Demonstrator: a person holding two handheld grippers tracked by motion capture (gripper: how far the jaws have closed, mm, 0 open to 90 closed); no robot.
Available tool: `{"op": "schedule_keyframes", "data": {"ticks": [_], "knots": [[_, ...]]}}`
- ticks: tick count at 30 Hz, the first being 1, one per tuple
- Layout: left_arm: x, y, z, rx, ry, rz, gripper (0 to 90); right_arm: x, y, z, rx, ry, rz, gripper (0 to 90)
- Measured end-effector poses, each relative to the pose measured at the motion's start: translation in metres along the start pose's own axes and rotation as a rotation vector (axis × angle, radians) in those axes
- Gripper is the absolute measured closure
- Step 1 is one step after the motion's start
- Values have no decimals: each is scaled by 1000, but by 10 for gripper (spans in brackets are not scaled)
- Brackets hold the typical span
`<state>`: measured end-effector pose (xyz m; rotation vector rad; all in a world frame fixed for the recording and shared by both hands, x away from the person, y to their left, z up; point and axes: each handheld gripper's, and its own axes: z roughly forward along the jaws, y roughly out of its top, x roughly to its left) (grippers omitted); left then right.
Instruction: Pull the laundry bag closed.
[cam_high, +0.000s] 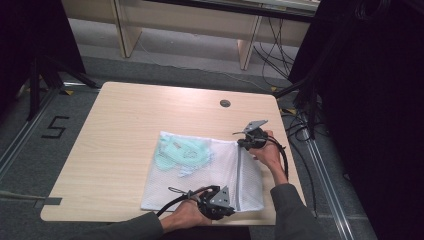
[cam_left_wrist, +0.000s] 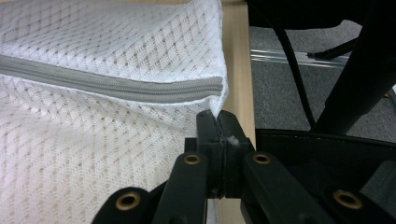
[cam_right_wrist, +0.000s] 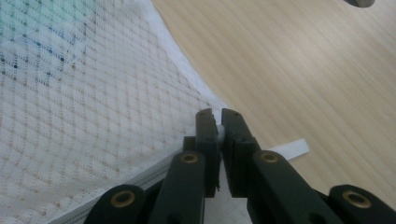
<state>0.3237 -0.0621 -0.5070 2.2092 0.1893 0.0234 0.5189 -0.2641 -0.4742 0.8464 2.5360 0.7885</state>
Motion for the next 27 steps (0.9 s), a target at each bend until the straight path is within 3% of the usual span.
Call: {"op": "schedule_keyframes", "data": {"ticks": [1, 3, 7, 8, 9, 11, 13, 19, 27], "knots": [[1, 0, -1, 7, 1, 7, 891, -1, 0, 0, -15, 0, -11, 865], [2, -1, -1, 2, 3, 5, 890, 2, 1, 0, -16, 7, 12, 865], [3, -1, 1, -5, 8, -19, 887, 0, 0, 0, -15, 0, -1, 864], [3, -1, 1, -4, 7, -19, 886, 0, 0, 1, -16, -12, -23, 864], [3, -1, 1, -5, 5, -20, 884, 2, 1, 1, -6, 2, -5, 864], [6, 0, -1, -10, -29, -49, 866, 2, 1, 2, -21, -2, -9, 857], [10, 0, -3, -25, -40, -69, 829, 2, 1, 1, -21, -1, -17, 828], [11, 0, -7, -31, -32, -69, 775, 2, 2, 0, -23, -20, 6, 723], [12, 4, -18, -52, -16, -95, 582, 3, 5, -11, -63, -39, 54, 584]]}}
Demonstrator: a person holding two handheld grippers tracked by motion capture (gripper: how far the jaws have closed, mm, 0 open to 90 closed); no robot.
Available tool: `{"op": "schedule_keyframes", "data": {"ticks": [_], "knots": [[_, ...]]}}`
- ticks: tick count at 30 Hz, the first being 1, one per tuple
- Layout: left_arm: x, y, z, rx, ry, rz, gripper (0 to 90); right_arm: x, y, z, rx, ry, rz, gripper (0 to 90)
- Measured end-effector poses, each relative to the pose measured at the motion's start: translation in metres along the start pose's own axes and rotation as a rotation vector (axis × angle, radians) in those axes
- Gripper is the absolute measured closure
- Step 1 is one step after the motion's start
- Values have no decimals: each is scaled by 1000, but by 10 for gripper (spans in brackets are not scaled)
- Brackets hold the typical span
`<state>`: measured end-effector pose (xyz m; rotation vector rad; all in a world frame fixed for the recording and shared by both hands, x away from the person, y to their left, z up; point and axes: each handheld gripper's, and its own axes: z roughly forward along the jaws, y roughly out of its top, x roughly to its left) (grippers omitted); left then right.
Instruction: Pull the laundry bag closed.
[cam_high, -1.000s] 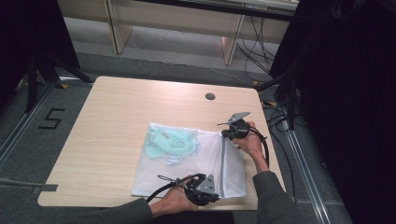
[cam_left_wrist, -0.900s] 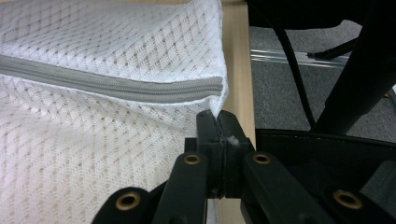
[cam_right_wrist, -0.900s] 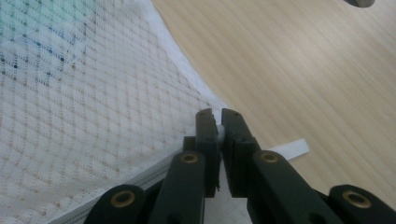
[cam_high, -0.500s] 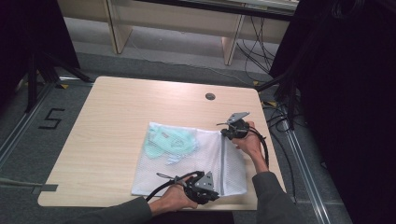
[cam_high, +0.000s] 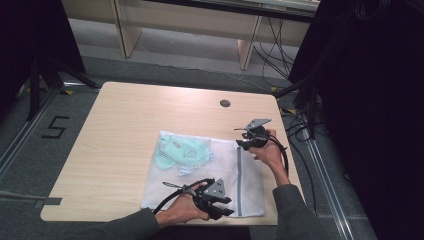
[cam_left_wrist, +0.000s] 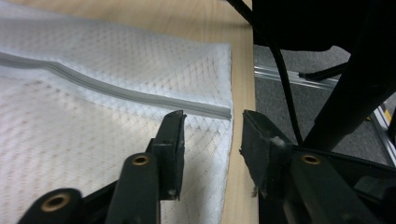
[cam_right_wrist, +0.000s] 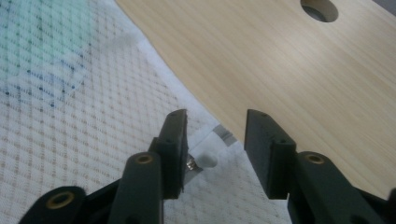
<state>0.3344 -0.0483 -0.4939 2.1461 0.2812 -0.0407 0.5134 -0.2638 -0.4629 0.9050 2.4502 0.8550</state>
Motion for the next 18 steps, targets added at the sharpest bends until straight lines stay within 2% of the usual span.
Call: {"op": "schedule_keyframes", "data": {"ticks": [4, 5, 8, 9, 11, 13, 14, 15, 16, 17, 18], "knots": [[5, 1, -10, -9, 47, 1, 508, 1, 0, -5, -19, -2, 8, 551], [7, 1, -14, -11, 55, 2, 496, 3, 1, -8, -15, 4, 25, 550], [14, -1, -24, -19, 89, -20, 455, 7, 2, -14, -7, 20, 47, 533], [16, -2, -29, -15, 104, -27, 444, 7, 2, -15, -26, 18, 40, 527], [19, -4, -34, -22, 119, -45, 421, 11, 3, -17, -37, 43, 78, 509], [22, -6, -42, -19, 127, -53, 408, 13, 4, -18, -47, 42, 75, 502], [22, -7, -45, -27, 146, -58, 404, 15, 4, -21, -34, 45, 84, 502], [24, -8, -49, -21, 147, -57, 397, 17, 4, -20, -57, 37, 95, 496], [25, -9, -52, -27, 157, -62, 392, 18, 4, -21, -58, 44, 96, 488], [26, -11, -55, -34, 163, -68, 387, 19, 4, -23, -35, 58, 102, 478], [27, -11, -58, -32, 172, -78, 382, 22, 2, -22, -61, 47, 118, 472]]}}
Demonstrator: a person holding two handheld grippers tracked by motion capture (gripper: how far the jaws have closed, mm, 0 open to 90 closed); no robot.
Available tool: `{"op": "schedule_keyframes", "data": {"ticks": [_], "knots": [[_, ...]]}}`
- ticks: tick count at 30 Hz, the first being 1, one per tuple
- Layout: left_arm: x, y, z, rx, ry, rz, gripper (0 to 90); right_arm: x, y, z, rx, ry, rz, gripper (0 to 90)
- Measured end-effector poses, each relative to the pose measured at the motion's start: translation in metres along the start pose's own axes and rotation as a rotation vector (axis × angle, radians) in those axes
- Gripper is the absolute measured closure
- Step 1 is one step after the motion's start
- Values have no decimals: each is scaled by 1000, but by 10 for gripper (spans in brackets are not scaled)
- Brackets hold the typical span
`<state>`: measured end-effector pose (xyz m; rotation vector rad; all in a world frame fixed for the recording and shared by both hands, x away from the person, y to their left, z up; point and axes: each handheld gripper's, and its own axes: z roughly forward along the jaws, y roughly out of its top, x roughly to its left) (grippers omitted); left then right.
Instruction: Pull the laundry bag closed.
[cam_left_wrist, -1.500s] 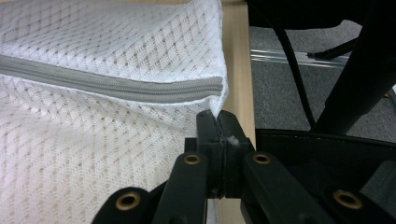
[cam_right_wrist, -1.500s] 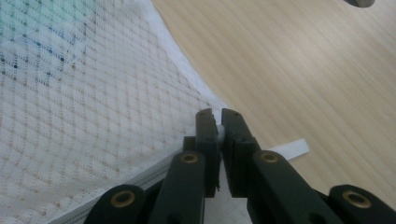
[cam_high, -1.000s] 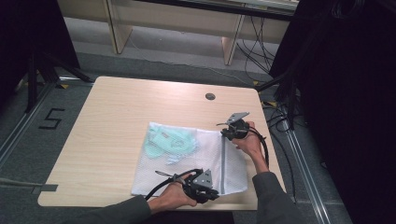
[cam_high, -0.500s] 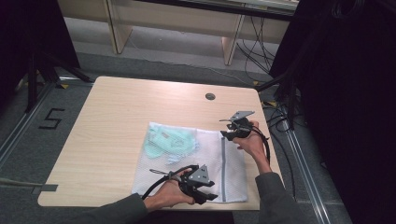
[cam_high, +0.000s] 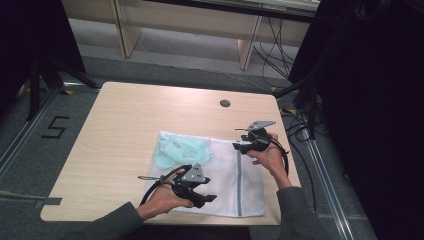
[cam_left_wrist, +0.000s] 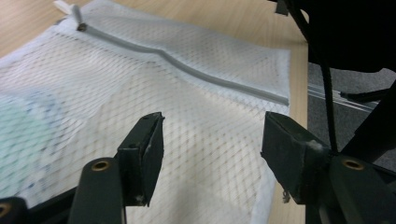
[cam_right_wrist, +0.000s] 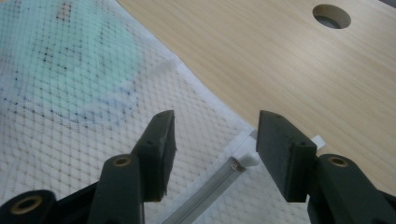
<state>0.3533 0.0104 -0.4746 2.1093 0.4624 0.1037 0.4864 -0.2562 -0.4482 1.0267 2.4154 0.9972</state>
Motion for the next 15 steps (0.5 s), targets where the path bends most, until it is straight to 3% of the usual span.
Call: {"op": "schedule_keyframes", "data": {"ticks": [2, 3, 6, 7, 9, 10, 11, 15], "knots": [[3, -1, -5, -6, 10, -4, 370, 0, 0, -4, 11, 19, -18, 459], [4, -3, -8, -3, 19, -8, 368, 2, -2, -4, -1, 11, 1, 458], [9, -7, -15, 2, 30, -15, 353, 8, -6, -10, -29, 15, 0, 449], [11, -8, -17, 8, 36, -18, 353, 10, -7, -14, -7, 31, 4, 447], [16, -10, -22, 5, 51, -21, 352, 15, -11, -16, -34, 27, -7, 435], [18, -11, -25, -3, 51, -36, 352, 16, -11, -21, -5, 37, -14, 429], [20, -11, -29, 0, 62, -34, 351, 21, -14, -22, -40, 42, 13, 426], [26, -16, -43, -18, 100, -47, 335, 28, -22, -31, -41, 67, -1, 417]]}}
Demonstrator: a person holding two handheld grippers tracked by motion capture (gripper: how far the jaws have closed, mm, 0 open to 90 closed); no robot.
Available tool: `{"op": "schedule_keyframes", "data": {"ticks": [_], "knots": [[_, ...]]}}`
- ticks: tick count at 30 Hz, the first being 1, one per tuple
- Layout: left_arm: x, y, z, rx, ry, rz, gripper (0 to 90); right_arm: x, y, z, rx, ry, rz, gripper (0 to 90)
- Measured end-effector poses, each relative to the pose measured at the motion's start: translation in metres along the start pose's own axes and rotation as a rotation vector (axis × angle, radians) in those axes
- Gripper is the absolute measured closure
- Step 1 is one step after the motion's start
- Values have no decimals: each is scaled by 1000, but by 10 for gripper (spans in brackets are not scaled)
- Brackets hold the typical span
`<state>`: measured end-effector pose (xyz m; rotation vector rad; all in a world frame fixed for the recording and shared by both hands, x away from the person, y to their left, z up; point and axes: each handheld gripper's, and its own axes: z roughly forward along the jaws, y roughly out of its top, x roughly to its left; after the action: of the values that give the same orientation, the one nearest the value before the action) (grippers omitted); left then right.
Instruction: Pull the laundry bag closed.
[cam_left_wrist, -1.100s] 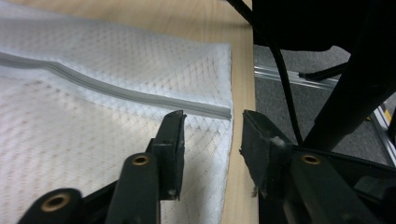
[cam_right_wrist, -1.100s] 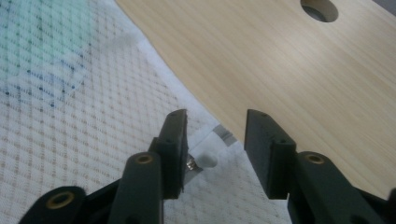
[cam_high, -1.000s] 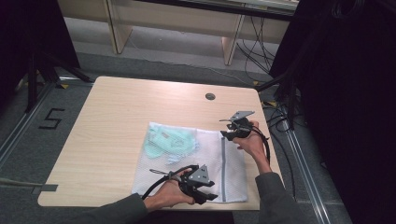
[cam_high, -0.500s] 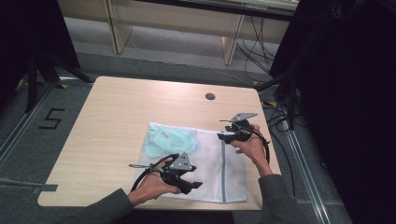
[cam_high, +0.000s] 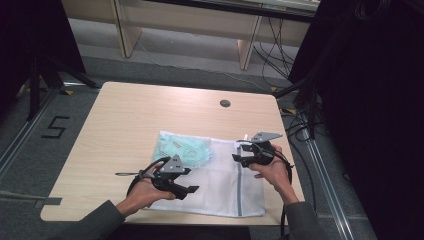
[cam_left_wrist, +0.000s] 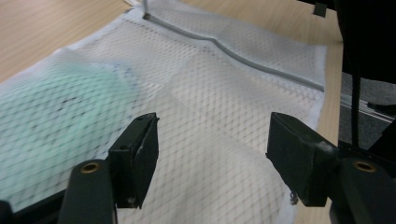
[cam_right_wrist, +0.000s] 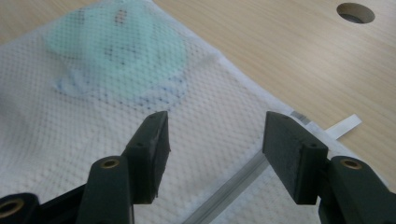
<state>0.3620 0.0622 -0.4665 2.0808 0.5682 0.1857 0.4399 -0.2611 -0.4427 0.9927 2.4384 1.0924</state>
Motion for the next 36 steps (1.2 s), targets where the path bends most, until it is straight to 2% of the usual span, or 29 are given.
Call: {"op": "schedule_keyframes", "data": {"ticks": [3, 4, 5, 6, 7, 8, 10, 11, 12, 13, 14, 15, 16, 19, 20, 21, 22, 23, 24, 26, 27, 28, 29, 30, 31, 34, 35, 36], "knots": [[4, -6, -8, 16, 1, -15, 333, 7, -5, -4, -2, 5, 0, 408], [3, -8, -9, 7, 3, -26, 331, 9, -7, -5, -1, 3, -7, 403], [4, -8, -11, 9, -1, -9, 330, 10, -8, -6, -3, 7, -11, 400], [4, -9, -13, 7, 9, -25, 326, 12, -10, -6, -6, 6, -3, 397], [4, -9, -15, 1, 5, -15, 322, 14, -12, -7, -5, 9, -6, 393], [4, -10, -16, -6, 6, -29, 321, 16, -13, -8, -4, 8, -11, 392], [6, -10, -20, -2, 6, -17, 318, 19, -16, -9, -3, 8, -8, 386], [6, -12, -21, -13, 18, -33, 318, 20, -17, -11, 7, 16, -13, 383], [8, -12, -24, -4, 20, -11, 317, 22, -18, -12, -11, 9, -10, 377], [8, -13, -25, -2, 25, -29, 316, 26, -20, -15, 17, 18, 18, 370], [9, -15, -26, -2, 30, -34, 313, 25, -21, -14, -6, 11, -9, 363], [10, -15, -28, 14, 26, -25, 313, 26, -23, -16, 7, 14, -3, 362], [9, -17, -29, 3, 48, -39, 310, 27, -24, -17, 11, 18, -10, 362], [11, -18, -33, 2, 77, -53, 282, 30, -29, -19, 10, 11, -4, 349], [12, -18, -34, 0, 79, -51, 279, 31, -31, -20, 4, 10, -9, 345], [13, -19, -36, -6, 88, -57, 273, 34, -32, -21, 8, 13, 16, 335], [13, -19, -39, 3, 82, -71, 268, 33, -33, -22, 6, 12, -6, 327], [13, -20, -40, -9, 96, -68, 266, 34, -35, -22, 6, 11, -4, 326], [13, -21, -42, -8, 100, -70, 264, 38, -36, -24, 18, 17, 13, 324], [14, -23, -45, -11, 105, -79, 259, 42, -39, -25, 14, 22, 17, 315], [14, -24, -47, -5, 93, -89, 259, 42, -40, -26, 13, 18, -3, 312], [14, -24, -48, -7, 105, -87, 259, 45, -41, -27, 26, 25, 9, 308], [14, -25, -49, -20, 106, -80, 258, 46, -43, -27, 33, 22, 0, 306], [13, -26, -50, -18, 117, -101, 258, 48, -44, -27, 28, 21, -1, 306], [14, -26, -51, -23, 109, -90, 256, 49, -46, -26, 14, 16, -7, 305], [13, -28, -52, -20, 107, -83, 248, 51, -49, -30, 40, 17, -10, 287], [11, -29, -52, -26, 106, -116, 243, 54, -50, -32, 54, 26, 13, 287], [10, -29, -53, -25, 104, -122, 239, 53, -52, -32, 37, 18, -11, 287]]}}
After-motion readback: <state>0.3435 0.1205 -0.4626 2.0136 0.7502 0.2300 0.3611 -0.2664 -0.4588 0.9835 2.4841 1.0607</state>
